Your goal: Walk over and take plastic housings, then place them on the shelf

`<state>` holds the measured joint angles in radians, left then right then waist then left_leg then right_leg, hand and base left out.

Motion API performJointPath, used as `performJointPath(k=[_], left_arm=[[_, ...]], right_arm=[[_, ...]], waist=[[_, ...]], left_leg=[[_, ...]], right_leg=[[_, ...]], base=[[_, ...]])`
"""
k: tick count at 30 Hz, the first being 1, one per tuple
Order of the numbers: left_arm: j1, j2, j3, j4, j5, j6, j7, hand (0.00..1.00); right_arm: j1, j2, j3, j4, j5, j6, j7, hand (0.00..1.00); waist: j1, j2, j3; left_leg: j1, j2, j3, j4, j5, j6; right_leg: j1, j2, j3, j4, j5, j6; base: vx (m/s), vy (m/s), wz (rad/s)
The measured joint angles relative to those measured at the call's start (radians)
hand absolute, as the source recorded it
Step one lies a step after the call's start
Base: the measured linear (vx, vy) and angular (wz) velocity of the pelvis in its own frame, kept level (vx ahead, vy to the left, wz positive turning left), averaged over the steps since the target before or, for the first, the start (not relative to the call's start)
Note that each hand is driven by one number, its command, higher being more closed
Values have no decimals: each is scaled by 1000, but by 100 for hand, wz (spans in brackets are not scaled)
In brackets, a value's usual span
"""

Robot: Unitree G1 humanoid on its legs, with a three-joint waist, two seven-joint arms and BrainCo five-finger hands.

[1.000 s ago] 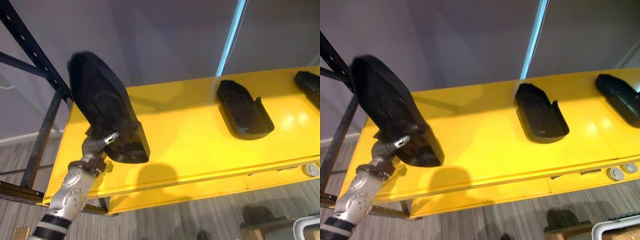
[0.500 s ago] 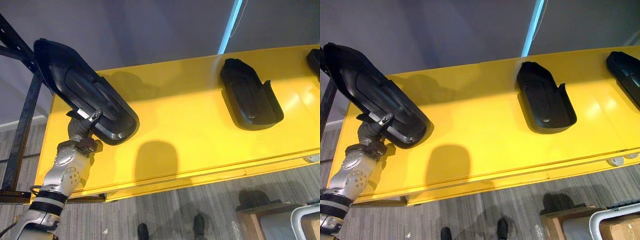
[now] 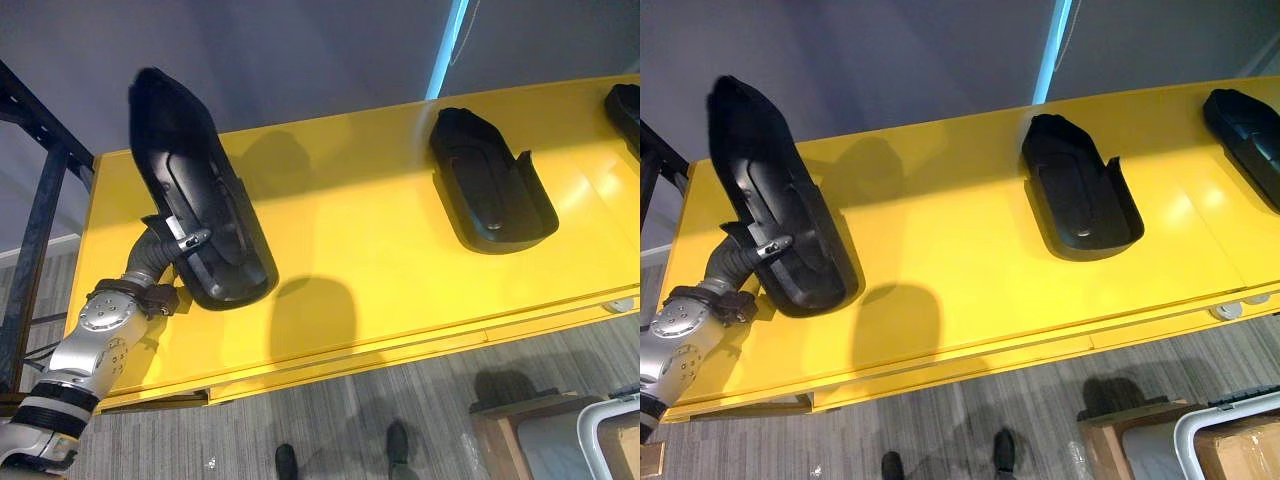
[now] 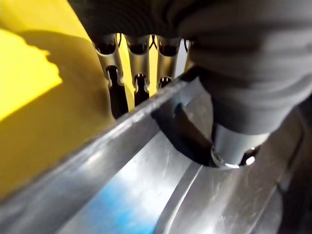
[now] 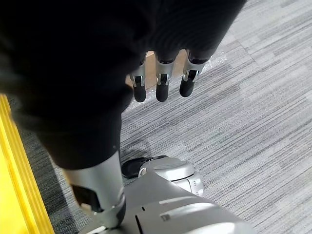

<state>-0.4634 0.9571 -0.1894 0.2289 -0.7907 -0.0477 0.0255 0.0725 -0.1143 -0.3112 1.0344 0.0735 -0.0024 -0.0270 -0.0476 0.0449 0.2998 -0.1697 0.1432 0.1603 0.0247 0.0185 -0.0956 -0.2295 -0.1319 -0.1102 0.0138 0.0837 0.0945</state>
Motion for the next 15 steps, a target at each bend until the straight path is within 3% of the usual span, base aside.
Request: performJointPath(k=[9, 15], left_arm=[[22, 22, -10, -14, -2, 12, -23, 0], [18, -22, -16, -11, -25, 7, 66, 0]], right_arm=[[0, -4, 0, 5, 1, 1, 12, 0], [0, -4, -1, 6, 37, 11, 12, 0]], waist=[[1, 0, 0], [-2, 0, 0]], left_leg=[[17, 1, 3, 0, 0, 0], [26, -1, 1, -11, 0, 1]], right_leg=[[2, 1, 16, 18, -5, -1], [2, 0, 14, 27, -2, 2]], base=[[-23, 18, -3], [-9, 9, 0]])
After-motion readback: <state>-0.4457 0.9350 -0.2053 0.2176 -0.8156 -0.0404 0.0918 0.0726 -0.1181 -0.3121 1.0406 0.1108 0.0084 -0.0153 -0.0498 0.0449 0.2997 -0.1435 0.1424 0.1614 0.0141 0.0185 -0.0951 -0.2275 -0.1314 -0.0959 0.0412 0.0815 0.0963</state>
